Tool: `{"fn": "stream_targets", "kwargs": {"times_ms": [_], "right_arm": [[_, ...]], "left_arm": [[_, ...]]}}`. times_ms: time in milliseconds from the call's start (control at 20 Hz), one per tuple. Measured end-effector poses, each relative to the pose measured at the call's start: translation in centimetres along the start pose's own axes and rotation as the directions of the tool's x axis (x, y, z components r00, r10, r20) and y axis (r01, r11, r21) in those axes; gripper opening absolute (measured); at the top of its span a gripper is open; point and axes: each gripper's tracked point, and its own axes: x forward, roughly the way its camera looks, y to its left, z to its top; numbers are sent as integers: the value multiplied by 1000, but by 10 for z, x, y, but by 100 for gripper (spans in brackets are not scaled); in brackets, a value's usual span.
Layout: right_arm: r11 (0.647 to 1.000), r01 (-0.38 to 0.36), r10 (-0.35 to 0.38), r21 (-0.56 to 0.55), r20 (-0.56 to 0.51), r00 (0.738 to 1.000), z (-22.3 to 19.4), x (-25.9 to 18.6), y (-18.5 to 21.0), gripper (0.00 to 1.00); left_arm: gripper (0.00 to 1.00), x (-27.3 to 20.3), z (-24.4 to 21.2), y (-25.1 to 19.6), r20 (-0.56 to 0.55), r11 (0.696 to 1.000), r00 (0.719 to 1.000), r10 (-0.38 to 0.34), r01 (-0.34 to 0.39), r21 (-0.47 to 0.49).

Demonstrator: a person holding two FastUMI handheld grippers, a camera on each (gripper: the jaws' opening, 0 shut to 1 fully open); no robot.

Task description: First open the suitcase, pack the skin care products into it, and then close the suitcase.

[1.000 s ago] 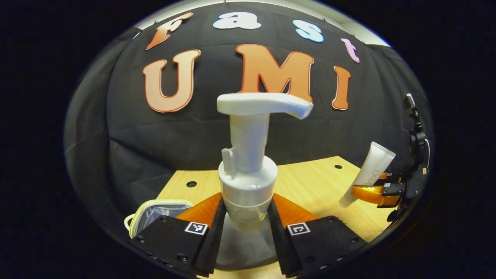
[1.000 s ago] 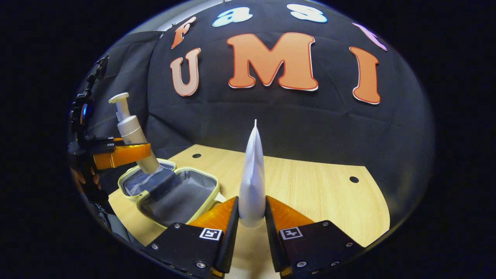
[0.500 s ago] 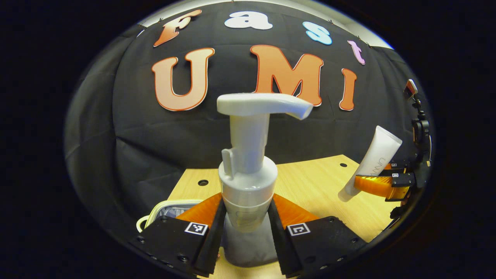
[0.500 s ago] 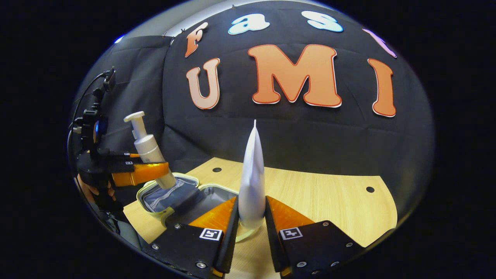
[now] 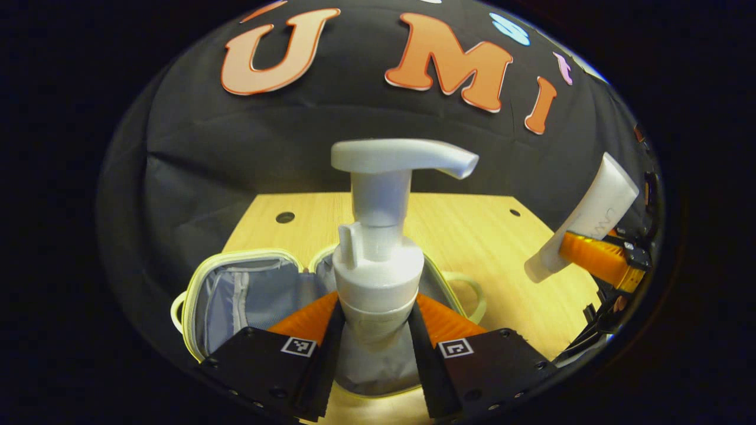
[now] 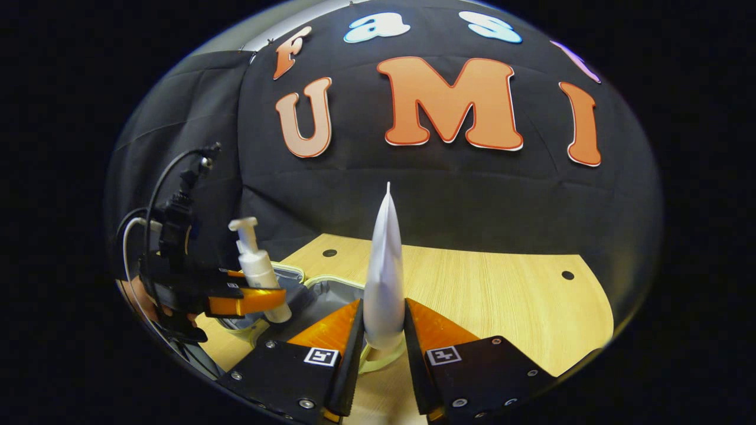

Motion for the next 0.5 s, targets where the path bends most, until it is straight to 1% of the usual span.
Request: {"fn": "stream_targets", "kwargs": {"times_ms": [150, 250, 300, 500], "right_arm": [[1000, -12, 12, 5, -33, 999, -9, 2, 6, 40], [1000, -25, 25, 7, -53, 998, -14, 5, 6, 40], [999, -35, 35, 9, -62, 997, -16, 7, 6, 40], [998, -66, 66, 10, -81, 994, -22, 17, 1, 40]], "left_arm": [[60, 16, -16, -8, -86, 1000, 996, -15, 16, 4], [62, 20, -28, -11, -152, 1000, 988, 7, -4, 18], [60, 21, -34, -14, -180, 1000, 984, 13, -10, 19], [60, 26, -49, -15, -264, 999, 964, 28, -34, -19]]}}
